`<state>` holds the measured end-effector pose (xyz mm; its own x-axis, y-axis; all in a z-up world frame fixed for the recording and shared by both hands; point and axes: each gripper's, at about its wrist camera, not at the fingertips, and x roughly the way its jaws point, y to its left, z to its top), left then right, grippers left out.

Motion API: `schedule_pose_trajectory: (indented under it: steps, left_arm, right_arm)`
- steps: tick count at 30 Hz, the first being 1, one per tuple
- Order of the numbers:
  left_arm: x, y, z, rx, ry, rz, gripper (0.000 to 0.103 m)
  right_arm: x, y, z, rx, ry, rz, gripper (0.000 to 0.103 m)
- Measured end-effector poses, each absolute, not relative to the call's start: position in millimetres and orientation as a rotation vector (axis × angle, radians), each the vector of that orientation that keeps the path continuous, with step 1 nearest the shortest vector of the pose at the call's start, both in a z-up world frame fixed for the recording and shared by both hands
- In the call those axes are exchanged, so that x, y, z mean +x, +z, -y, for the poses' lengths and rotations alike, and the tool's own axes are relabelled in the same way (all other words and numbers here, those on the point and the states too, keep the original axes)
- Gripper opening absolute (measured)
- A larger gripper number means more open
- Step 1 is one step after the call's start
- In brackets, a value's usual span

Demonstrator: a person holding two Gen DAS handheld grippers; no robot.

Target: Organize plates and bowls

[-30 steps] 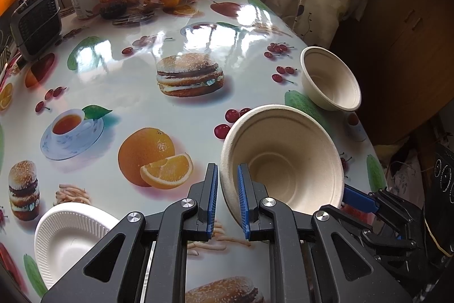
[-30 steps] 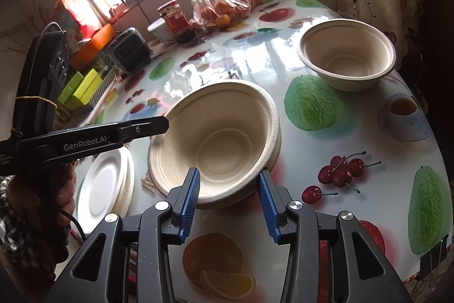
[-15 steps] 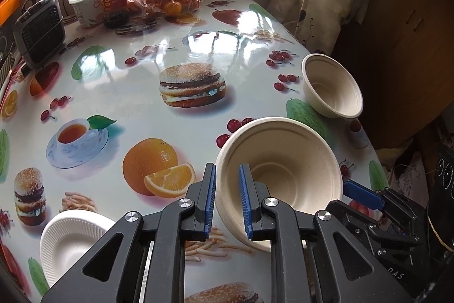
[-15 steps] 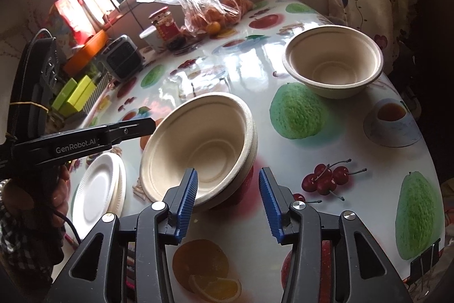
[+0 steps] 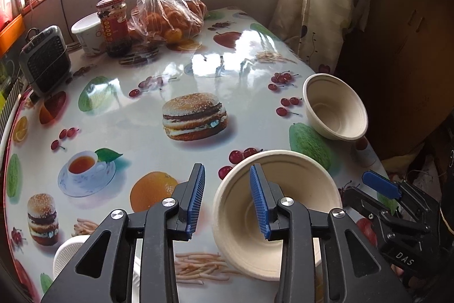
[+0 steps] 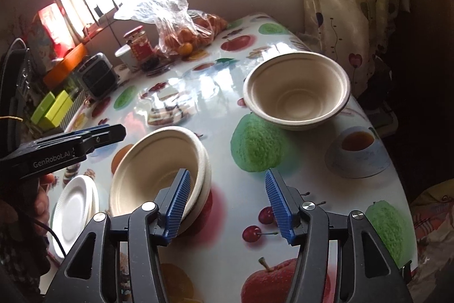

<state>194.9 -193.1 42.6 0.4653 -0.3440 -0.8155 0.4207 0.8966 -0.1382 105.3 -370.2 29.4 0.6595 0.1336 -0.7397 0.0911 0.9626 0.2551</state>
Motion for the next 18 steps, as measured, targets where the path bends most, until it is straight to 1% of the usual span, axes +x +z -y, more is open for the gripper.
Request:
schedule_pose_trajectory:
  steps: [3, 5, 10, 14, 18]
  left_arm:
    - [196, 46, 203, 0.117, -0.466, -0.957, 0.036]
    - [197, 50, 210, 0.133, -0.472, -0.931, 0.04]
    - [201, 56, 227, 0.15, -0.497, -0.902, 0.041]
    - [206, 59, 242, 0.158, -0.52, -0.897, 0.051]
    - [212, 59, 257, 0.178, -0.531, -0.892, 0.051]
  right_arm:
    - [109, 32, 380, 0.268, -0.012, -0.84, 0.057]
    - [111, 34, 387, 0.259, -0.04, -0.828, 0.059]
    - [113, 37, 408, 0.248, -0.105, -0.807, 0.059]
    - [117, 38, 421, 0.234, -0.141, -0.797, 0.06]
    - [123, 38, 431, 0.202, -0.182, -0.791, 0.06]
